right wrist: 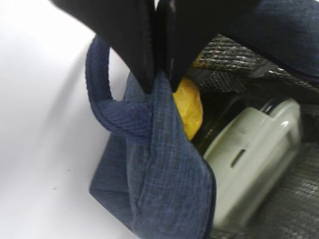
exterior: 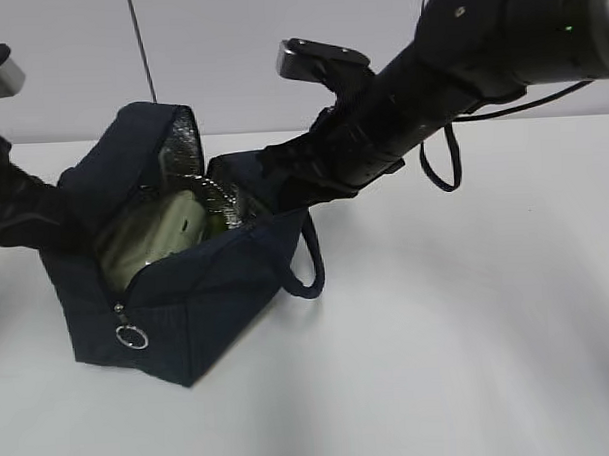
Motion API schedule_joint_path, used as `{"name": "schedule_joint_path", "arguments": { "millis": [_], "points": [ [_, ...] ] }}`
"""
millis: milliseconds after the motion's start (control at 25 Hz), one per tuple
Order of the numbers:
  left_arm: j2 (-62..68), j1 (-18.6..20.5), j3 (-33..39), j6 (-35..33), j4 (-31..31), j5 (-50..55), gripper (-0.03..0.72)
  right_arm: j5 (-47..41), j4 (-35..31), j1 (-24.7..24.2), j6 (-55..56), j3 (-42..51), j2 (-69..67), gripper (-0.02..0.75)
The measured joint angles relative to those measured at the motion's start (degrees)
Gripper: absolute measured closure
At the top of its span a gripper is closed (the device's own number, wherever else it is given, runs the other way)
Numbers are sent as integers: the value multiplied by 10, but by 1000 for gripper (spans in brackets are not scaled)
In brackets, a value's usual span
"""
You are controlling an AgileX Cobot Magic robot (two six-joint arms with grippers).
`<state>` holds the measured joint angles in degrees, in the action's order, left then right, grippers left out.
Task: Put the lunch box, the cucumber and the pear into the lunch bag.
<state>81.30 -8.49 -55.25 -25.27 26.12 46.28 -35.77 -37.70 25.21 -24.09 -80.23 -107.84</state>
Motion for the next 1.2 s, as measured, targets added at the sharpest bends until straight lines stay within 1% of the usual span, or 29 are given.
{"name": "schedule_joint_path", "arguments": {
  "millis": [80, 280, 400, 520, 600, 760, 840, 1200],
  "points": [
    [29, -20, -25, 0, 0, 2, 686, 12, 4, -1, -3, 21, 24, 733],
    [97, -81, -89, 10, 0, 5, 686, 14, 16, -4, -7, 39, 53, 734],
    [125, -99, -110, 18, 0, 5, 686, 14, 15, -18, -7, 55, 59, 734],
    [131, -105, -114, 21, 1, 1, 686, 19, 0, -40, -12, 88, 67, 734],
    [132, -106, -114, 22, 3, -2, 686, 23, -18, -49, -36, 110, 76, 734],
    [133, -106, -115, 22, 5, -5, 686, 28, -68, -51, -83, 123, 88, 734],
    [133, -106, -115, 22, 5, -5, 686, 28, -82, -51, -97, 123, 89, 734],
    [134, -106, -124, 22, 5, 2, 686, 40, -87, -57, -106, 140, 101, 734]
  ]
}}
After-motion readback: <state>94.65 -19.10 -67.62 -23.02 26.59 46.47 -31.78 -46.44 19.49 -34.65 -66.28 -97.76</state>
